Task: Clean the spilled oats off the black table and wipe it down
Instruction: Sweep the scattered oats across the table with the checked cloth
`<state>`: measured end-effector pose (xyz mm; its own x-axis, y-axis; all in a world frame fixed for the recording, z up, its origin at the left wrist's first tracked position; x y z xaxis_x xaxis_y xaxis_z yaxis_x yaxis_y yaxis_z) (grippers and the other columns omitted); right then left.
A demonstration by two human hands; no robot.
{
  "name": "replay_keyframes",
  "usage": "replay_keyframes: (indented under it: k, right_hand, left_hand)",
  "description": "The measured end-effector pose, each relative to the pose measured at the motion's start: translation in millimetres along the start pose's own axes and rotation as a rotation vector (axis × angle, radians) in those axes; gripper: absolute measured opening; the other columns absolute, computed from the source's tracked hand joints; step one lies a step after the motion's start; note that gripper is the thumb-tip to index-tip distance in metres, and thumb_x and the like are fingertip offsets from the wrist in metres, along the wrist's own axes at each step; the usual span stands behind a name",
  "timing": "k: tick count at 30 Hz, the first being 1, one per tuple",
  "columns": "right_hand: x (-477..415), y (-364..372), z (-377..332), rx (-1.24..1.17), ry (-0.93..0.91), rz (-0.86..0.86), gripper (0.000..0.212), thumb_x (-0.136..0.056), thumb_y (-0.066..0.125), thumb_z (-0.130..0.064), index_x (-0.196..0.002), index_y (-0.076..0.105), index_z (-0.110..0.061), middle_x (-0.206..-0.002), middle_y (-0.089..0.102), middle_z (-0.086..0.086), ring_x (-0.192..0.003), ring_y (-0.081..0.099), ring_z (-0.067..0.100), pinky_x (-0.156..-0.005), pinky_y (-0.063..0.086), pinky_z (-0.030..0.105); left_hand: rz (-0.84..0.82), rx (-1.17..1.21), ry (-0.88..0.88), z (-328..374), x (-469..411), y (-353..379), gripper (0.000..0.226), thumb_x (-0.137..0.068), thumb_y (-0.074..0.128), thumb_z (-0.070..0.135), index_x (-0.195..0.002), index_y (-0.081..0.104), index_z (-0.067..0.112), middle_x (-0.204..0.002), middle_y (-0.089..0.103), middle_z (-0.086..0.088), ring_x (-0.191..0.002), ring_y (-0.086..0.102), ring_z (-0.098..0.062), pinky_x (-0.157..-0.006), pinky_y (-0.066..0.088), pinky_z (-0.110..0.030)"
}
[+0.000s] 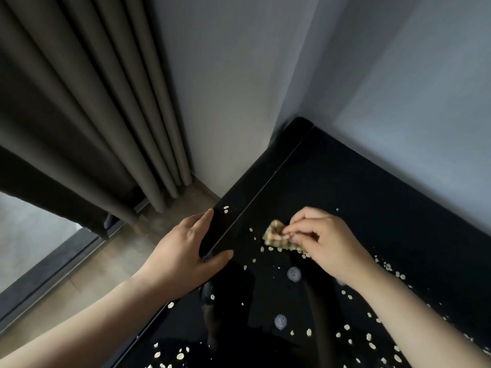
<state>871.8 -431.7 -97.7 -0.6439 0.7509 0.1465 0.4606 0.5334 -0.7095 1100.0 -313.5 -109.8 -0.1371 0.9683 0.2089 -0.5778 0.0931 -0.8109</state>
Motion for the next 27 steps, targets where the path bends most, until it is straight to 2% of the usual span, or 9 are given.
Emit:
replay_keyframes:
  k: [2, 5, 8, 12, 14, 19, 22, 25, 27]
  right_hand:
    - [-5.6, -10.6, -7.1, -0.062, -0.007, 0.083, 0.021, -0.083, 0.069, -0.002, -0.094, 0.076, -0.018, -0.091, 0.063, -0.015, -0.089, 0.061, 0.003, -0.08, 0.046, 0.011]
    - [-40.1, -17.9, -17.2, -0.028, -0.064, 0.25, 0.017, -0.085, 0.067, -0.005, -0.099, 0.074, -0.012, -0.093, 0.063, -0.01, -0.088, 0.059, 0.001, -0.078, 0.042, 0.005]
    - [-84.5, -7.5, -17.1, -0.002, -0.075, 0.338, 0.019, -0.088, 0.063, -0.007, -0.105, 0.071, -0.008, -0.101, 0.065, -0.001, -0.089, 0.06, 0.006, -0.078, 0.046, 0.01]
    - [-106.2, 26.6, -21.4, -0.001, -0.074, 0.295, 0.019, -0.088, 0.062, -0.006, -0.104, 0.071, -0.008, -0.103, 0.063, 0.001, -0.094, 0.06, 0.013, -0.082, 0.053, 0.028]
    - [-95.1, 35.6, -22.2, 0.0, -0.101, 0.279, 0.018, -0.087, 0.063, -0.006, -0.102, 0.072, -0.008, -0.103, 0.062, -0.001, -0.096, 0.059, 0.015, -0.081, 0.054, 0.031]
    - [-28.7, 36.6, -14.3, 0.081, -0.12, 0.125, 0.019, -0.082, 0.069, -0.003, -0.097, 0.074, -0.014, -0.095, 0.058, -0.013, -0.092, 0.056, 0.009, -0.077, 0.041, 0.008]
    - [-0.4, 27.1, -18.2, 0.028, -0.057, -0.006, 0.019, -0.083, 0.069, -0.005, -0.093, 0.076, -0.019, -0.092, 0.06, -0.017, -0.089, 0.057, 0.004, -0.076, 0.04, 0.008]
    - [-10.9, 14.7, -32.3, -0.053, -0.074, 0.105, 0.017, -0.082, 0.069, -0.004, -0.094, 0.076, -0.014, -0.09, 0.063, -0.013, -0.087, 0.06, 0.004, -0.076, 0.044, 0.01]
    - [-36.3, 17.1, -47.0, -0.038, -0.123, 0.178, 0.016, -0.084, 0.068, -0.005, -0.098, 0.075, -0.011, -0.092, 0.063, -0.007, -0.087, 0.06, 0.004, -0.077, 0.046, 0.01]
  left_hand:
    - [0.008, -0.015, -0.009, -0.6, 0.4, -0.2, 0.11, -0.058, 0.027, 0.081, -0.15, 0.025, 0.021, -0.144, 0.042, 0.003, -0.129, 0.042, -0.01, -0.094, 0.027, -0.009]
    - [0.009, -0.024, -0.021, -1.9, 0.7, 1.8, 0.109, -0.058, 0.028, 0.082, -0.15, 0.024, 0.023, -0.137, 0.047, 0.003, -0.122, 0.047, -0.011, -0.091, 0.032, -0.012]
    - [0.005, -0.023, -0.04, -2.9, 1.3, 3.2, 0.109, -0.058, 0.03, 0.083, -0.15, 0.024, 0.024, -0.132, 0.049, 0.002, -0.117, 0.051, -0.013, -0.092, 0.038, -0.017]
    - [0.014, -0.015, -0.051, -5.8, 2.6, 2.0, 0.107, -0.057, 0.03, 0.083, -0.149, 0.025, 0.027, -0.129, 0.053, 0.003, -0.114, 0.053, -0.013, -0.09, 0.04, -0.018]
    - [0.003, 0.001, -0.065, -9.0, 5.3, 1.0, 0.106, -0.057, 0.03, 0.083, -0.148, 0.025, 0.029, -0.128, 0.054, 0.003, -0.115, 0.053, -0.013, -0.09, 0.041, -0.019]
    - [-0.023, 0.058, -0.056, -17.2, 11.2, 0.3, 0.107, -0.059, 0.035, 0.083, -0.149, 0.025, 0.025, -0.127, 0.056, 0.001, -0.115, 0.054, -0.013, -0.094, 0.044, -0.023]
    - [-0.02, 0.07, -0.057, -19.3, 12.4, 0.4, 0.106, -0.061, 0.036, 0.082, -0.149, 0.027, 0.023, -0.126, 0.057, 0.003, -0.115, 0.053, -0.01, -0.093, 0.044, -0.023]
    - [-0.009, 0.08, -0.075, -18.1, 14.1, -1.9, 0.098, -0.062, 0.037, 0.081, -0.142, 0.037, 0.024, -0.121, 0.058, 0.005, -0.111, 0.054, -0.011, -0.091, 0.045, -0.025]
    - [0.012, 0.11, -0.094, -18.3, 16.3, -4.0, 0.085, -0.063, 0.04, 0.078, -0.13, 0.049, 0.026, -0.113, 0.061, 0.006, -0.105, 0.056, -0.011, -0.087, 0.046, -0.027]
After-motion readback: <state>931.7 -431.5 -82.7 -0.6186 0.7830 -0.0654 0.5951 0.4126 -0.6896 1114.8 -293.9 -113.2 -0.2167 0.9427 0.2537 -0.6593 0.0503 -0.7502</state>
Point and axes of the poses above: each hand's wrist, its own x-axis away from the middle knuckle, its own y-axis out of the palm, z = x × y, the point moved 2 cm from there along -x, towards the middle knuckle
